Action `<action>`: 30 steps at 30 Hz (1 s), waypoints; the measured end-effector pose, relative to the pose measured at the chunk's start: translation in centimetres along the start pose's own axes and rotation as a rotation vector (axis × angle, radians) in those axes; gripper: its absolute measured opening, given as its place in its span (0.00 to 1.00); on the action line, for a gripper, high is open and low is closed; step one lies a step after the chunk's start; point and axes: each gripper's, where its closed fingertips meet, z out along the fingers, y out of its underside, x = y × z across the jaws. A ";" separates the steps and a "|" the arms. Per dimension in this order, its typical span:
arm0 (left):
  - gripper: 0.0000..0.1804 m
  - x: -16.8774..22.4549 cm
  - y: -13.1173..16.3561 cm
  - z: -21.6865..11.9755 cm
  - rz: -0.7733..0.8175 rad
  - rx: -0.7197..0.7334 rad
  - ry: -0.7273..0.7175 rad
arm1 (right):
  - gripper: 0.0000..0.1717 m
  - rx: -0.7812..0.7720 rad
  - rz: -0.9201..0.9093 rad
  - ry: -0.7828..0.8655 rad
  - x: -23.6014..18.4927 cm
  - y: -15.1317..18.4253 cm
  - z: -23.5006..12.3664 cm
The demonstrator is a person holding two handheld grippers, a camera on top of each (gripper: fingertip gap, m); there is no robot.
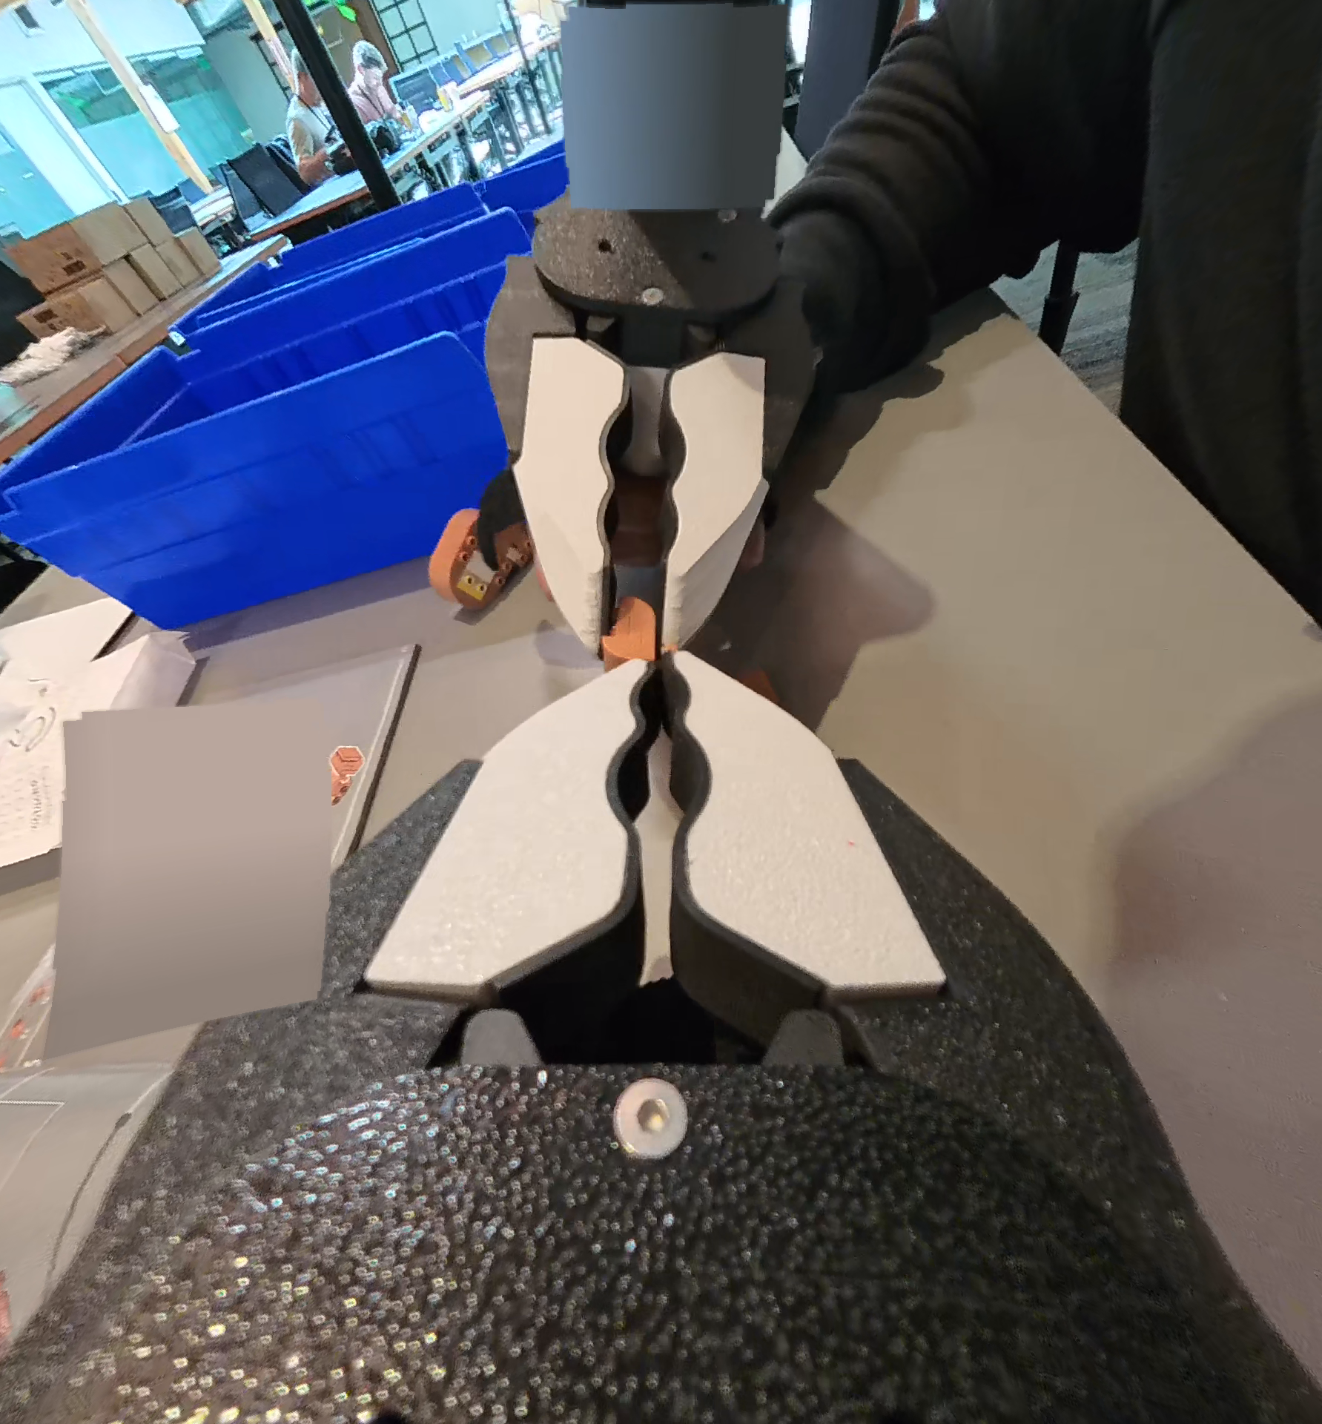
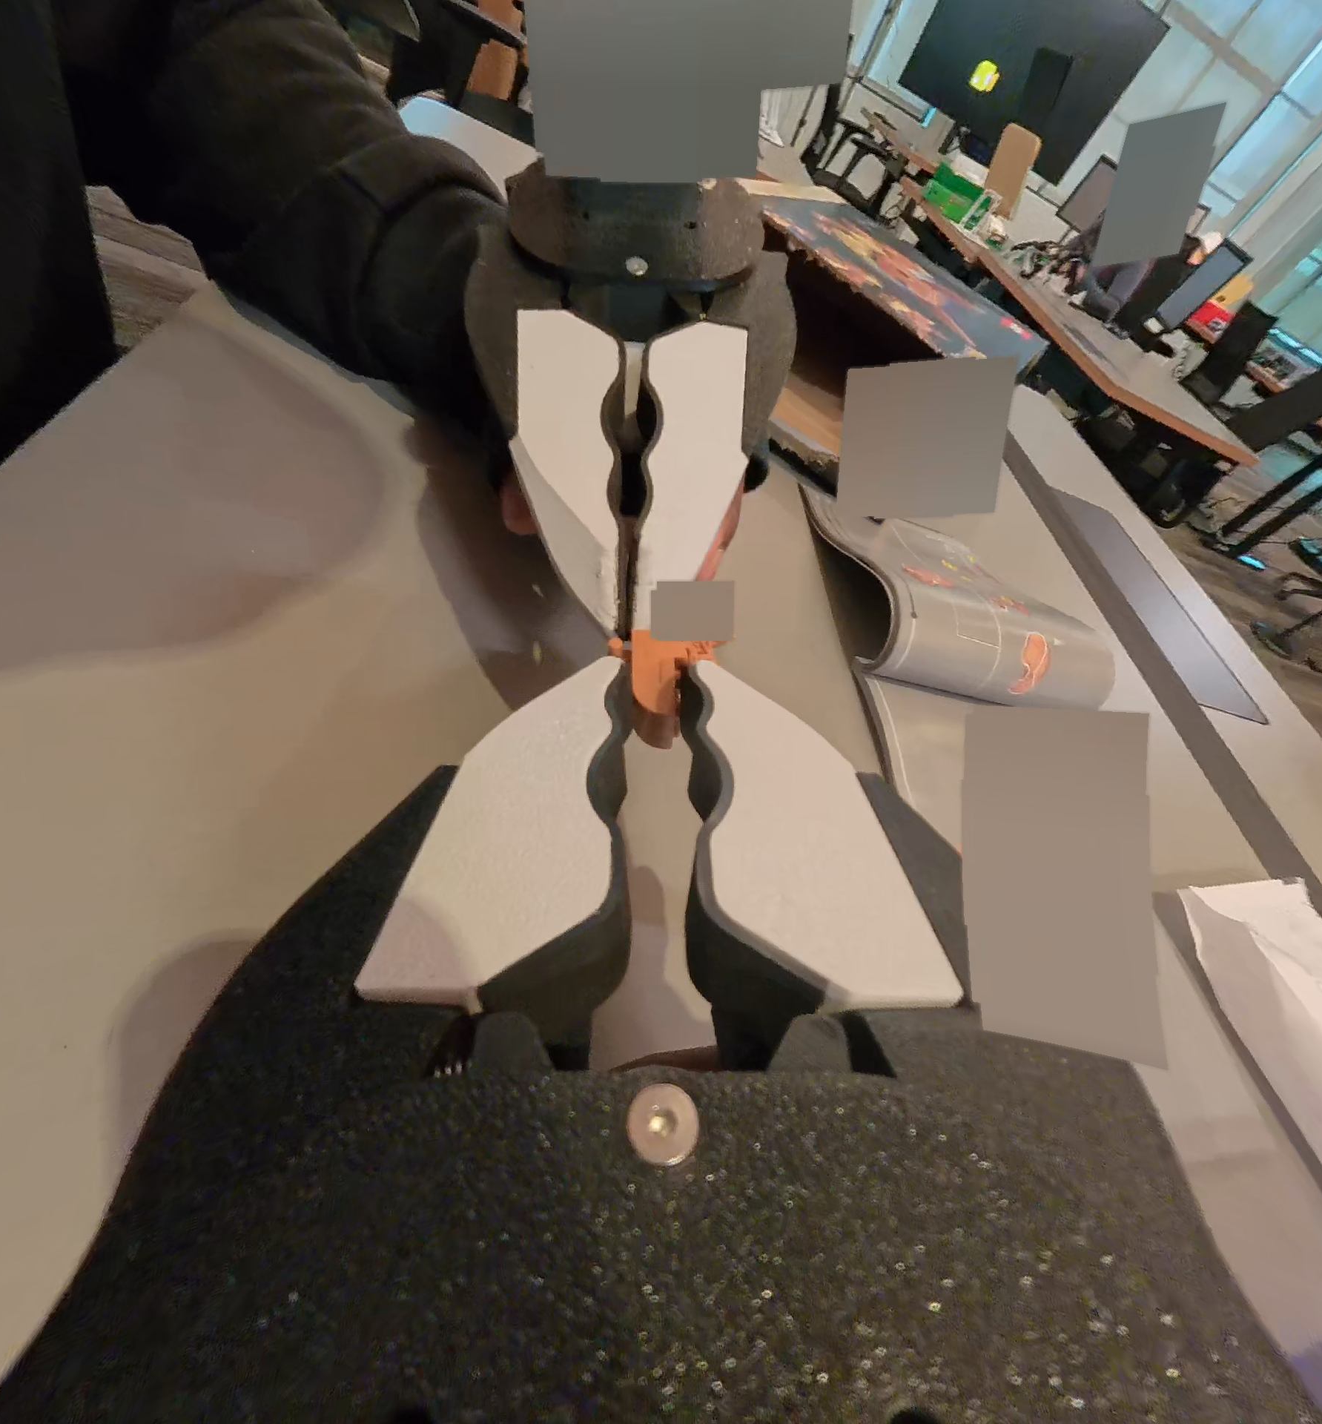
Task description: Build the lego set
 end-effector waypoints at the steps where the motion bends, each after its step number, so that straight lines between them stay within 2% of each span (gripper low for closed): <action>1: 0.00 -0.2 0.1 0.0 -0.001 -0.015 -0.009 | 0.07 0.001 -0.010 0.018 0.2 0.0 0.1; 5: 0.00 -1.6 -0.5 -0.7 -0.035 -0.003 -0.069 | 0.07 0.004 -0.059 0.081 1.3 -0.3 -0.1; 9: 0.10 -2.4 -0.1 -1.0 -0.308 0.032 -0.023 | 0.07 -0.021 -0.171 0.123 0.9 -0.1 0.1; 11: 0.13 -1.9 -0.2 -0.6 -0.439 0.050 0.047 | 0.07 -0.031 -0.219 0.131 0.6 -0.2 0.3; 15: 0.16 -0.8 0.3 0.3 -0.571 -0.001 0.130 | 0.07 -0.002 -0.247 0.146 0.4 -0.8 0.2; 23: 0.11 -0.2 -0.7 0.2 -0.678 0.075 0.222 | 0.07 0.049 -0.299 0.181 0.4 -1.9 -0.1; 30: 0.11 -0.1 -0.9 0.1 -0.684 0.086 0.242 | 0.09 0.048 -0.338 0.215 0.4 -2.1 -0.3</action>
